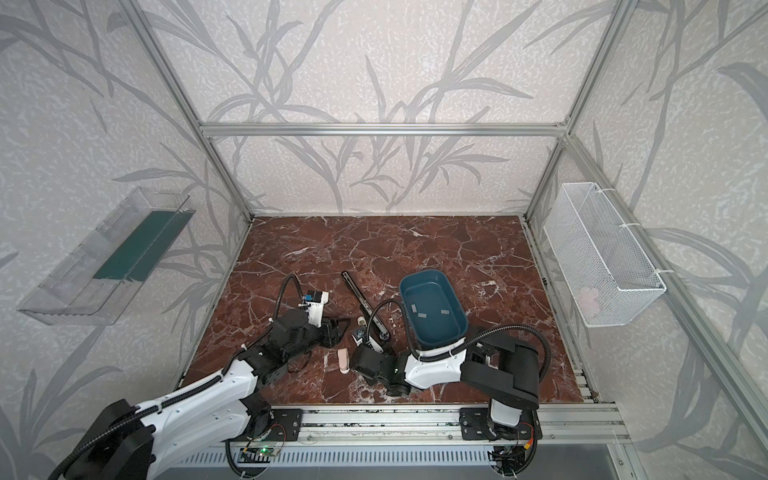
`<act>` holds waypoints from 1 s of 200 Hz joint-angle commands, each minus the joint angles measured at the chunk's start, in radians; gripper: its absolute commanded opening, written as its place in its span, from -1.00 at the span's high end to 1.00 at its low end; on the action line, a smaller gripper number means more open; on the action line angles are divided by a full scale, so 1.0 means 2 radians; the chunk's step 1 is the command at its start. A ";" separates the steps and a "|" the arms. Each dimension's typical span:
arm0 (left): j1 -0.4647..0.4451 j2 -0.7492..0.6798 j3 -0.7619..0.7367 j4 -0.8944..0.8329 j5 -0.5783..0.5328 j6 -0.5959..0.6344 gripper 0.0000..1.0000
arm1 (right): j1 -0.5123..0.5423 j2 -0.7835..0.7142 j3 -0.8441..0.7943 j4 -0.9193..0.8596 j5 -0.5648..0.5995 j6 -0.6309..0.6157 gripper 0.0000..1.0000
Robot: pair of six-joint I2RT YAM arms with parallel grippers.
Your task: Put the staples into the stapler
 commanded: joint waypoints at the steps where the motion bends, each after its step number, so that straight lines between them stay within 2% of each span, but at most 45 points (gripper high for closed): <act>1: 0.008 0.032 0.018 0.038 0.027 0.006 -0.04 | -0.001 0.028 -0.004 -0.025 0.009 -0.007 0.04; 44: 0.025 0.097 0.027 0.088 0.064 -0.009 0.02 | -0.006 0.034 -0.012 -0.024 0.022 0.005 0.10; 114: 0.029 0.098 0.030 0.078 0.051 -0.005 0.02 | -0.008 0.056 0.000 -0.049 0.057 0.033 -0.03; 138: 0.030 0.103 0.028 0.082 0.052 -0.005 0.02 | -0.008 0.055 -0.006 -0.040 0.049 0.032 0.29; 159: 0.031 0.113 0.026 0.092 0.061 -0.011 0.03 | -0.009 0.051 -0.014 -0.032 0.038 0.031 0.47; 178: 0.031 0.120 0.023 0.098 0.063 -0.021 0.07 | -0.007 0.047 -0.027 -0.009 0.025 0.027 0.52; 200: 0.031 0.118 0.018 0.089 0.036 -0.030 0.14 | -0.008 0.046 -0.034 0.007 0.020 0.024 0.53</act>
